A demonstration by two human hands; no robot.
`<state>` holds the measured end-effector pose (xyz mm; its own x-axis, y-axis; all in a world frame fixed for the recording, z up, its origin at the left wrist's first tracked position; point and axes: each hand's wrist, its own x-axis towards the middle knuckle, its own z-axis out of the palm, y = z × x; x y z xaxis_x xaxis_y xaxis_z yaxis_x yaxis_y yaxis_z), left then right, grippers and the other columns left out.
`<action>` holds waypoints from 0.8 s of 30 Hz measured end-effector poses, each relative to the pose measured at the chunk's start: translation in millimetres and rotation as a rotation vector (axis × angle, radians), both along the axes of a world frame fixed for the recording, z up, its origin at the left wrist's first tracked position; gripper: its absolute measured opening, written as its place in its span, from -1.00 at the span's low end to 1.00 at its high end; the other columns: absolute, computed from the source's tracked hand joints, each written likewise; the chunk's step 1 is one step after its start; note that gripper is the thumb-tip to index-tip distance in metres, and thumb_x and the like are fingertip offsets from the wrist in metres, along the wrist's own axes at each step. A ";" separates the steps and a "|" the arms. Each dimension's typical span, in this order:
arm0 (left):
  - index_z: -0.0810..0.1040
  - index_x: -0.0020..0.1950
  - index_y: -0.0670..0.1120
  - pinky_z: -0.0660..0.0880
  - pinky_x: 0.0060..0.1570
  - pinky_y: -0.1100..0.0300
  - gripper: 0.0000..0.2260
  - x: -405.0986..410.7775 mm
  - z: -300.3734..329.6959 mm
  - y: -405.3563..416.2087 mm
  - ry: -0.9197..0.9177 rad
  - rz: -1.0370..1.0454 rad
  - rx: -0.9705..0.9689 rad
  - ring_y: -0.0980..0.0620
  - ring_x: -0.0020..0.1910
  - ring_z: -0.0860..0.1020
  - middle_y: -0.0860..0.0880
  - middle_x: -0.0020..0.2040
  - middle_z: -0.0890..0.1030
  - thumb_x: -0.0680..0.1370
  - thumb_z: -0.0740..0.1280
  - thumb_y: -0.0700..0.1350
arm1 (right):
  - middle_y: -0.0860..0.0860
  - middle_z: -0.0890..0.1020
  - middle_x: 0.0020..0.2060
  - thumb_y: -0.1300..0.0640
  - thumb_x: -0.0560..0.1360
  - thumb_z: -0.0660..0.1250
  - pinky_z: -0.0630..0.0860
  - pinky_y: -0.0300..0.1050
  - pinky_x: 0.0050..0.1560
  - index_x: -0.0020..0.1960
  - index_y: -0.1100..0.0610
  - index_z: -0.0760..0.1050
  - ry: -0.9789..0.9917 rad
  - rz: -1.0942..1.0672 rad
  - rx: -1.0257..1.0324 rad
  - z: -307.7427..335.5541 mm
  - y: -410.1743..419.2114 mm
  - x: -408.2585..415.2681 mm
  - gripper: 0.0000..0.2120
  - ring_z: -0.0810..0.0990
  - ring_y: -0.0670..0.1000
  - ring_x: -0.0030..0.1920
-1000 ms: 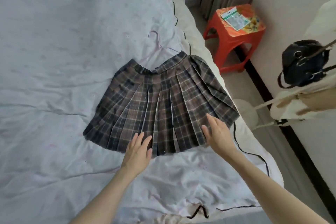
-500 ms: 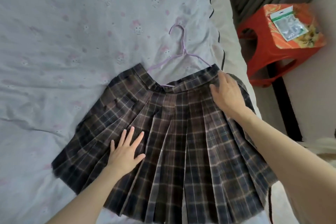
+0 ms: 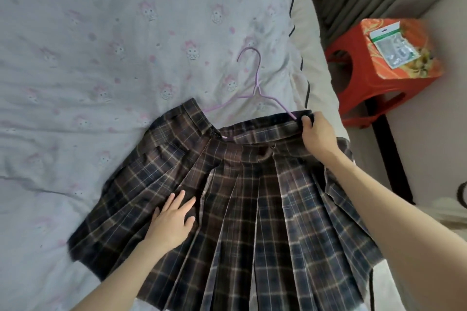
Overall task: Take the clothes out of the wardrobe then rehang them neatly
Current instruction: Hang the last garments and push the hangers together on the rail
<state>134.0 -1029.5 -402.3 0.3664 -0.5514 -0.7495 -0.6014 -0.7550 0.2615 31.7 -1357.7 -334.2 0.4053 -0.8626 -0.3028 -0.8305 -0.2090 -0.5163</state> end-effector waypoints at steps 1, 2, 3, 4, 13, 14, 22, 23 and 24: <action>0.03 0.52 0.10 -0.04 0.46 -0.07 -0.55 -4.9 7.6 5.8 -0.011 0.010 -0.023 0.01 0.51 -0.14 0.02 0.54 -0.10 0.64 0.04 0.02 | 0.27 0.52 -0.03 0.13 0.61 0.10 0.18 -0.13 -0.19 0.01 0.31 0.37 -0.015 0.011 -0.006 6.1 11.4 -7.7 -0.77 0.48 0.21 -0.03; 0.04 0.52 0.09 -0.03 0.47 -0.04 -0.55 -9.7 15.6 11.4 -0.016 0.018 -0.038 0.01 0.51 -0.11 0.01 0.54 -0.06 0.64 0.04 0.01 | 0.23 0.50 -0.10 0.13 0.61 0.12 0.13 -0.16 -0.25 -0.06 0.27 0.35 -0.025 0.040 -0.012 11.9 22.4 -14.5 -0.80 0.47 0.18 -0.09; 0.04 0.52 0.08 -0.02 0.46 0.00 -0.55 -14.5 23.7 16.4 -0.013 0.034 -0.050 0.01 0.51 -0.09 0.01 0.54 -0.03 0.64 0.05 0.00 | 0.19 0.47 -0.14 0.12 0.60 0.15 0.11 -0.17 -0.28 -0.09 0.25 0.34 -0.026 0.088 -0.016 16.4 32.0 -19.7 -0.81 0.46 0.17 -0.11; 0.05 0.52 0.07 -0.01 0.46 0.03 -0.55 -18.7 32.1 19.4 -0.004 0.058 -0.062 0.01 0.51 -0.09 0.00 0.54 -0.02 0.64 0.06 0.00 | 0.15 0.45 -0.13 0.10 0.59 0.18 0.13 -0.18 -0.26 -0.08 0.25 0.35 -0.012 0.143 -0.023 19.8 39.4 -24.0 -0.80 0.46 0.16 -0.09; 0.11 0.51 0.01 0.02 0.44 0.08 -0.57 -25.8 80.1 13.1 -0.013 0.193 -0.238 0.03 0.51 -0.08 0.01 0.53 0.03 0.64 0.08 -0.03 | 0.22 0.55 -0.05 0.12 0.59 0.16 0.35 -0.04 -0.18 -0.01 0.30 0.42 0.109 0.226 -0.142 28.0 74.1 -39.6 -0.78 0.53 0.23 -0.05; 0.12 0.51 0.01 0.03 0.44 0.08 -0.57 -25.1 86.0 12.6 -0.019 0.200 -0.262 0.03 0.51 -0.07 0.01 0.53 0.04 0.64 0.08 -0.03 | 0.22 0.54 -0.05 0.14 0.59 0.16 0.35 -0.02 -0.18 -0.01 0.30 0.42 0.085 0.205 -0.158 34.2 80.0 -41.7 -0.78 0.52 0.24 -0.06; 0.07 0.52 0.01 0.07 0.43 0.05 -0.52 -18.1 161.1 4.8 -0.148 0.185 -0.551 0.00 0.51 -0.05 -0.03 0.54 -0.06 0.62 0.13 -0.05 | 0.04 0.57 -0.15 0.24 0.55 0.22 0.07 -0.11 -0.13 -0.03 0.18 0.53 -0.159 0.128 -0.396 117.4 124.8 -99.2 -0.89 0.49 0.11 -0.10; 0.03 0.52 0.01 0.07 0.43 0.04 -0.50 -18.1 172.0 3.6 -0.170 0.146 -0.583 -0.02 0.51 -0.06 -0.04 0.54 -0.10 0.62 0.13 -0.05 | 0.01 0.57 -0.13 0.24 0.55 0.23 0.08 -0.13 -0.11 -0.03 0.16 0.53 -0.197 0.097 -0.388 128.3 133.1 -111.1 -0.90 0.48 0.07 -0.11; 0.00 0.53 0.00 0.06 0.43 0.03 -0.48 -17.8 181.6 2.9 -0.199 0.110 -0.612 -0.04 0.51 -0.07 -0.06 0.54 -0.12 0.61 0.14 -0.05 | -0.01 0.57 -0.12 0.24 0.55 0.23 0.09 -0.14 -0.08 -0.02 0.15 0.53 -0.235 0.079 -0.380 138.7 141.1 -122.3 -0.89 0.47 0.03 -0.11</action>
